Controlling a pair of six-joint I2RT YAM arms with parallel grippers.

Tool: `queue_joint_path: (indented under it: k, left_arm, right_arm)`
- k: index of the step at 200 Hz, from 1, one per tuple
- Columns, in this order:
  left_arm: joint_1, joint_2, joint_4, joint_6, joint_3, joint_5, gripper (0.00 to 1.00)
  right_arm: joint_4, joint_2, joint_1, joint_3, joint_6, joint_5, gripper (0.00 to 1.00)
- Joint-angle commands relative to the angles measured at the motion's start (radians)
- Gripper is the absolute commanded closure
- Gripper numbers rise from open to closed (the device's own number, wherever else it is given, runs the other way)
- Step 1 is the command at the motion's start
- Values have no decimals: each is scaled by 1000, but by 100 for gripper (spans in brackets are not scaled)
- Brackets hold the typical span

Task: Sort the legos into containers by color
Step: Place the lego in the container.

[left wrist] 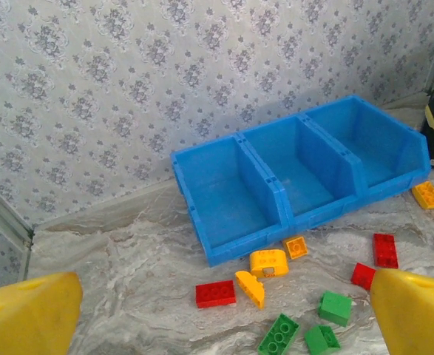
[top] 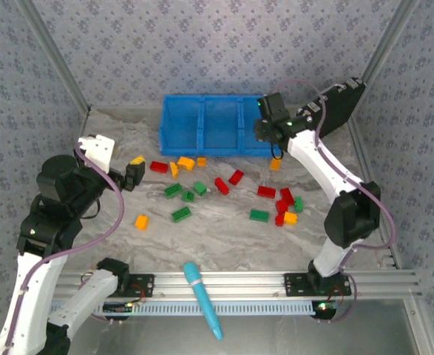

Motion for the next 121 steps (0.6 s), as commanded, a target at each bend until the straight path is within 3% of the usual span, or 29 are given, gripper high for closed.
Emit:
queue_joint_path:
  k: [1,55,121]
  left_arm:
    - [-8,-15,46,31,-11,-25,0]
    - [-12,-48,78,52,-64,-46,0]
    - [-12,-48,102,64,-99,-55,0]
  right_arm:
    - [-36,76,69,110,-85,20,82]
    - [-124,297,159,395,-201,88,81]
    - [-163,421,161,503,-212,73,81]
